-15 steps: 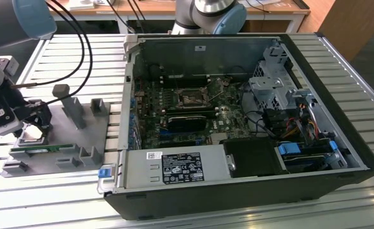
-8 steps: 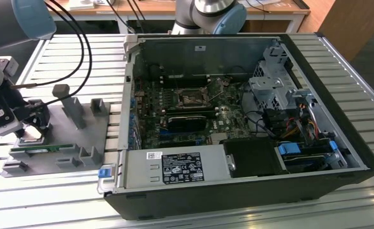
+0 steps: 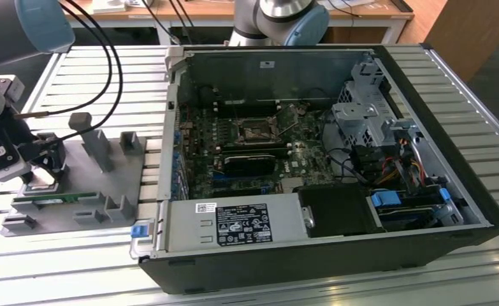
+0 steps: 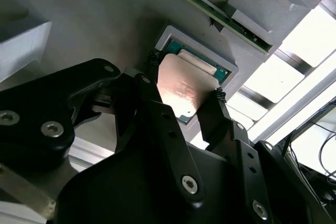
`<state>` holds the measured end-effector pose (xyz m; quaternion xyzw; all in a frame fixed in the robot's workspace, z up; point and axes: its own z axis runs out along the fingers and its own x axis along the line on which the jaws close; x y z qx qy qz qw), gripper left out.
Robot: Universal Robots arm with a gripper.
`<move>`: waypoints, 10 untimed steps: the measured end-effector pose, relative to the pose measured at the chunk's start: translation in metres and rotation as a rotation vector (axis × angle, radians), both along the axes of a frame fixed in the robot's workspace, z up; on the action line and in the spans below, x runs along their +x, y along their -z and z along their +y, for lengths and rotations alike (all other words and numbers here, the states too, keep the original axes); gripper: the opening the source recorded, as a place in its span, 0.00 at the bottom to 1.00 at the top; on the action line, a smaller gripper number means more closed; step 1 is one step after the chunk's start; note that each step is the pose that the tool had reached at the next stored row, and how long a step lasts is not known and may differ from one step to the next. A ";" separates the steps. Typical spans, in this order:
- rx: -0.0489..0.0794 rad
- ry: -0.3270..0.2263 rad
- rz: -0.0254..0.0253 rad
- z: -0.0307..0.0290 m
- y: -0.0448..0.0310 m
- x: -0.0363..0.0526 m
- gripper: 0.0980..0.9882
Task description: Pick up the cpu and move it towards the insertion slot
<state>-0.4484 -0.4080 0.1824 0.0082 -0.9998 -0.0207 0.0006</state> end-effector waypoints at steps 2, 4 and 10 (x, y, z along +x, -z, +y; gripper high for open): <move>0.000 0.000 0.0000 0.0000 0.0000 0.0000 0.50; 0.001 0.000 -0.0003 0.0000 -0.0002 0.0000 0.50; 0.001 0.000 -0.0001 0.0000 -0.0065 0.0000 0.50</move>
